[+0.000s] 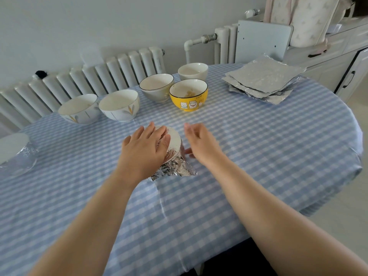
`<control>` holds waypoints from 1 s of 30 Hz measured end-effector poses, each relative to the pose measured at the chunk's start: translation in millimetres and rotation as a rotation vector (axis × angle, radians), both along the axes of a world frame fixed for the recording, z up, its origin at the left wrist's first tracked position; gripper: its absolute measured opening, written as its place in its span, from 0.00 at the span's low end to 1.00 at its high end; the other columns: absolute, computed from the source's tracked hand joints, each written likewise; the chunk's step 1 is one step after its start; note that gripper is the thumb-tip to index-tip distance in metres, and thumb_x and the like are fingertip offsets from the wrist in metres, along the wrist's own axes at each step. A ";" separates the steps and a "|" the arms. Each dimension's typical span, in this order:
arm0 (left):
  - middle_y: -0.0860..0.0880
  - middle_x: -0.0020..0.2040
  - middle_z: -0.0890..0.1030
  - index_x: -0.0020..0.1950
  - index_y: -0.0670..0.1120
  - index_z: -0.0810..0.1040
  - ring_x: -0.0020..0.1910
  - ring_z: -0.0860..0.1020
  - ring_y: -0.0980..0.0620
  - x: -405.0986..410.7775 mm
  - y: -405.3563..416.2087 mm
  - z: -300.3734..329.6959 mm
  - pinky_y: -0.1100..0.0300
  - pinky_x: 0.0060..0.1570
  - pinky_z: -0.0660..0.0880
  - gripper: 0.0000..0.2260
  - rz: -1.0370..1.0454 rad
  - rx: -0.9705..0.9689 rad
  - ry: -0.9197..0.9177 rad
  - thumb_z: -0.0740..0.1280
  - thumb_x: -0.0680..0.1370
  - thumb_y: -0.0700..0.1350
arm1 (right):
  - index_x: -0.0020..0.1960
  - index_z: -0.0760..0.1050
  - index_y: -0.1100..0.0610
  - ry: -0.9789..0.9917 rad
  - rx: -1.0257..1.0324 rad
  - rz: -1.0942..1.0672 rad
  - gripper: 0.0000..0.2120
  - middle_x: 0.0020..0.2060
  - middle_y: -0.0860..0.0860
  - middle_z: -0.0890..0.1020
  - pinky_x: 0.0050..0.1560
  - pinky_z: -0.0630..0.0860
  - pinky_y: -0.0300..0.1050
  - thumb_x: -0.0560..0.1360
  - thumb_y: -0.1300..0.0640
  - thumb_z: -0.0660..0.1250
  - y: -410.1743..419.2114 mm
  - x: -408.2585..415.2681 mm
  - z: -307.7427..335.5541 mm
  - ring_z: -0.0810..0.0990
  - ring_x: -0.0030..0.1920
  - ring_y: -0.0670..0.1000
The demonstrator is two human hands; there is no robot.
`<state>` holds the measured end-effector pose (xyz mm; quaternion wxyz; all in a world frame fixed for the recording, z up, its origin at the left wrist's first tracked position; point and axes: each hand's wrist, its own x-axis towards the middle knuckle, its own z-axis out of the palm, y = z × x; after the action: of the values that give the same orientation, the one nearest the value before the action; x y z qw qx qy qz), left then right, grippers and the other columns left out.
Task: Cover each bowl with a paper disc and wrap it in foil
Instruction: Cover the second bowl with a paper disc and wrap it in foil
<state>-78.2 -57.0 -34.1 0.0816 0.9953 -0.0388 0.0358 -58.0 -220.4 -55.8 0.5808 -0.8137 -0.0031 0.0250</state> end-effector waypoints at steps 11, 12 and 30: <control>0.53 0.81 0.50 0.80 0.58 0.53 0.79 0.49 0.48 -0.7 -1.2 11.9 0.43 0.73 0.53 0.27 0.034 0.052 0.110 0.42 0.82 0.63 | 0.54 0.71 0.51 0.067 0.044 0.168 0.10 0.41 0.46 0.79 0.33 0.71 0.41 0.77 0.48 0.67 4.0 13.7 -4.5 0.78 0.35 0.45; 0.52 0.82 0.49 0.80 0.57 0.51 0.79 0.49 0.48 -2.4 1.5 12.5 0.42 0.73 0.53 0.32 0.020 0.075 0.131 0.40 0.79 0.68 | 0.54 0.71 0.51 0.057 0.029 0.195 0.09 0.42 0.46 0.80 0.33 0.73 0.42 0.77 0.49 0.67 1.9 15.9 -2.6 0.79 0.36 0.46; 0.50 0.81 0.52 0.81 0.53 0.47 0.80 0.49 0.47 -19.1 13.0 -3.0 0.47 0.76 0.49 0.56 -0.019 -0.113 -0.009 0.51 0.60 0.82 | 0.43 0.79 0.57 0.089 0.410 -0.185 0.15 0.34 0.49 0.82 0.39 0.78 0.47 0.76 0.45 0.70 16.6 -10.8 -18.8 0.80 0.35 0.48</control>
<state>-97.4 -44.0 -37.2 0.1376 0.9885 -0.0463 0.0417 -68.9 -203.8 -74.6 0.7334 -0.6734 0.0924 0.0064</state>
